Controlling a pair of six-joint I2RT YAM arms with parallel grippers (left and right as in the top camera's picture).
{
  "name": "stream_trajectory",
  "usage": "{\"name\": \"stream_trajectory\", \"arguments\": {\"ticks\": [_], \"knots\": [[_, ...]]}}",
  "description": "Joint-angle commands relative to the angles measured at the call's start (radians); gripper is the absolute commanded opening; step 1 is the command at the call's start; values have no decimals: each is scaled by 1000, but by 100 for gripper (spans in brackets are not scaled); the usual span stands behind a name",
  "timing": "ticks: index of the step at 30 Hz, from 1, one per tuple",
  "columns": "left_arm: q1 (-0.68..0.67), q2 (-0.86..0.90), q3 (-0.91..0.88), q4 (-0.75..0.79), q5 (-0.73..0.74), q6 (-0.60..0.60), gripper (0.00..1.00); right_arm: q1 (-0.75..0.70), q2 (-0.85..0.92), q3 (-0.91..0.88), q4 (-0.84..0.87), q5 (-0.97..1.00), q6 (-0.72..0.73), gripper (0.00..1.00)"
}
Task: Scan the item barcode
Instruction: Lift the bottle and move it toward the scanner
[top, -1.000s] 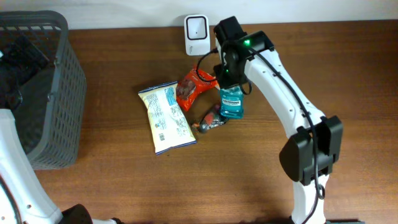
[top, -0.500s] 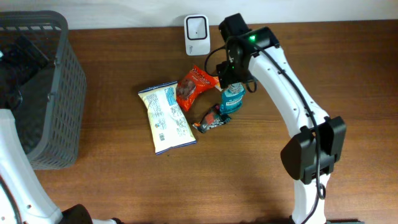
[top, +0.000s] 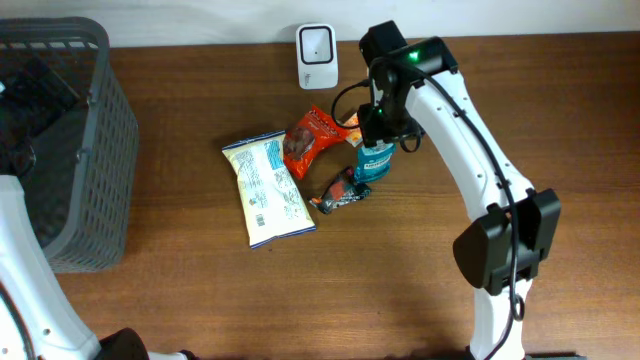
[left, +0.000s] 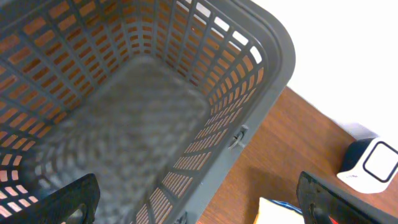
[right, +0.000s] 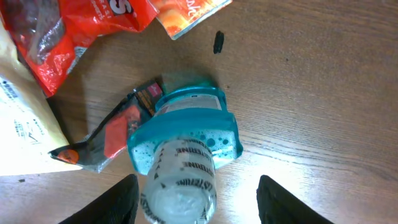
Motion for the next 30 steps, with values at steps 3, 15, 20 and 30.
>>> {"name": "stream_trajectory", "arguments": {"ticks": [3,15,20,30], "knots": [[3,2,12,2,-7,-10,99,8,-6,-53,19,-13,-10,60],[3,2,12,2,-7,-10,99,8,-6,-56,63,-74,-4,33],[3,2,12,2,-7,-10,99,8,-6,-56,122,-76,23,28],[3,2,12,2,-7,-10,99,6,-6,-34,310,-76,81,25]]}}
